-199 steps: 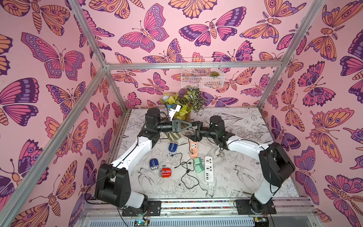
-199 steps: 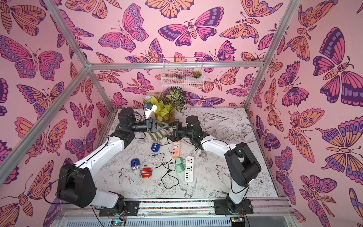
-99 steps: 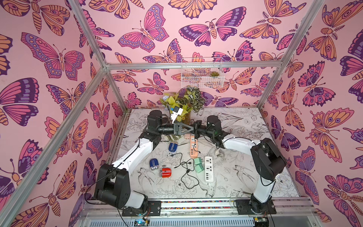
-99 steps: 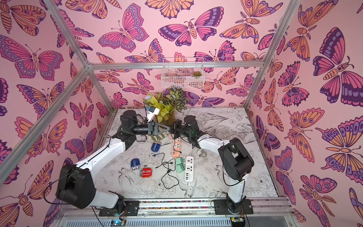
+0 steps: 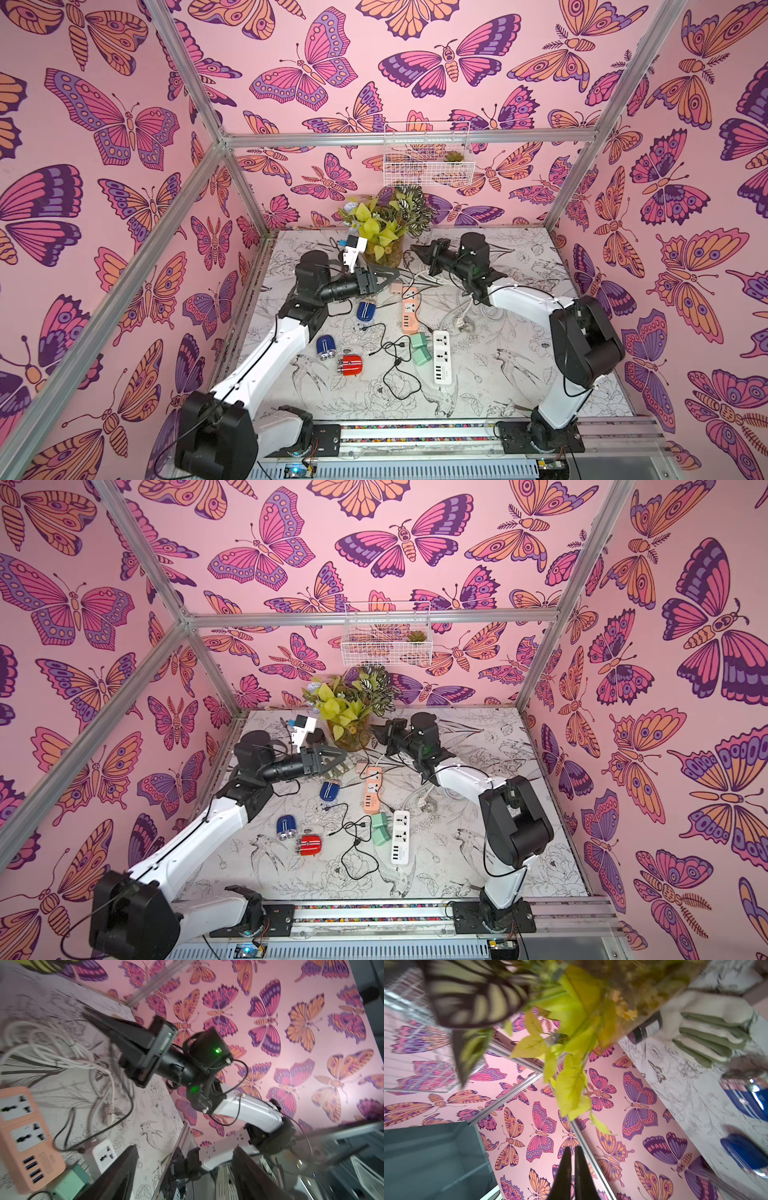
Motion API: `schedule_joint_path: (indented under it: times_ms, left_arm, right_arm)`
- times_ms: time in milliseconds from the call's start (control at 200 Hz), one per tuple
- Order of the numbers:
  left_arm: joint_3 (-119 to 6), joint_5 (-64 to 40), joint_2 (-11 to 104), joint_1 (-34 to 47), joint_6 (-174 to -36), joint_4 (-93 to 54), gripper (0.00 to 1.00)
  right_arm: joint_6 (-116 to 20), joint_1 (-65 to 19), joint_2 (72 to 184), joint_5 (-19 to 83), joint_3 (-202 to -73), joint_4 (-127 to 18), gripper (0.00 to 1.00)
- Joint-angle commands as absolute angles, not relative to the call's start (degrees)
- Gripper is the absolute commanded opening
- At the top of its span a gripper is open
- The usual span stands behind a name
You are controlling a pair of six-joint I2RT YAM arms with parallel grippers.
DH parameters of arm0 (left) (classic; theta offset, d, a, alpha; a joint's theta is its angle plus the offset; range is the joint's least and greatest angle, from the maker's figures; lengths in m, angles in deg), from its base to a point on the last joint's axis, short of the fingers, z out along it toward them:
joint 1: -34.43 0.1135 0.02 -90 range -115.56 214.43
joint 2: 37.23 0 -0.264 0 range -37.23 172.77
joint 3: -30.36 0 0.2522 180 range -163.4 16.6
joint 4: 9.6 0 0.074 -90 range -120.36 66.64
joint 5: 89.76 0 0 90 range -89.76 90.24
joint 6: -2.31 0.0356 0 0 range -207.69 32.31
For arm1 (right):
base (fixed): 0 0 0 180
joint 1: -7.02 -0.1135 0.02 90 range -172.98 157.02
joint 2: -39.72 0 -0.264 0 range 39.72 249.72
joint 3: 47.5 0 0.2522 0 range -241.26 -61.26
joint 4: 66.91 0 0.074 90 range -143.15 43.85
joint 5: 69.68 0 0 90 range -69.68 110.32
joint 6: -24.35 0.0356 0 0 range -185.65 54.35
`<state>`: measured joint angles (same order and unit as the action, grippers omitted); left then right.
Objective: Charge the electric shaver
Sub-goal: Pick up the charging cable from the center of the board.
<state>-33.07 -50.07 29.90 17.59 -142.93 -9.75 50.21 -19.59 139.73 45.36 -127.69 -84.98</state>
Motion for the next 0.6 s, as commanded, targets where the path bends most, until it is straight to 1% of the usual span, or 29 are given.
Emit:
schedule_joint_path:
  times_ms: [0,35,100,160,240,310,356,426,491,596]
  left_arm:
    - [-31.7,-35.5,25.6,18.5,-158.2,-15.5,0.72]
    - [-31.6,-33.2,24.7,18.2,-164.0,-15.5,0.7]
    - [-31.7,-28.8,23.9,16.6,-176.7,-15.5,0.65]
    - [-33.4,-25.7,24.4,13.6,-185.9,-15.5,0.65]
    - [-37.6,-23.5,27.3,9.3,-195.3,-16.2,0.68]
    - [-41.2,-23.7,31.0,6.4,-202.3,-17.8,0.67]
    - [-42.1,-23.2,32.9,4.6,-208.0,-17.7,0.65]
    - [-44.6,-21.6,35.1,3.2,-211.3,-17.4,0.63]
    - [-46.7,-22.8,39.4,3.0,-214.1,-17.5,0.62]
    - [-46.2,-21.5,40.8,3.0,-218.4,-17.5,0.55]
  right_arm:
    - [38.6,-19.0,135.5,39.3,-125.3,-89.8,0.0]
    - [35.7,-19.0,135.2,38.4,-124.6,-92.2,0.0]
    - [28.7,-19.3,134.9,37.2,-123.8,-96.6,0.0]
    - [22.0,-19.9,134.5,35.5,-122.4,-100.8,0.0]
    - [16.0,-20.5,135.7,35.9,-121.5,-107.0,0.0]
    - [12.0,-21.2,136.8,36.5,-120.5,-112.4,0.0]
    - [8.9,-21.9,136.8,36.1,-119.6,-115.0,0.0]
    - [4.0,-23.0,136.5,37.0,-119.1,-116.3,0.0]
    - [0.3,-23.6,136.3,40.0,-119.4,-115.4,0.0]
    - [-4.1,-24.7,135.4,41.2,-117.9,-115.8,0.0]
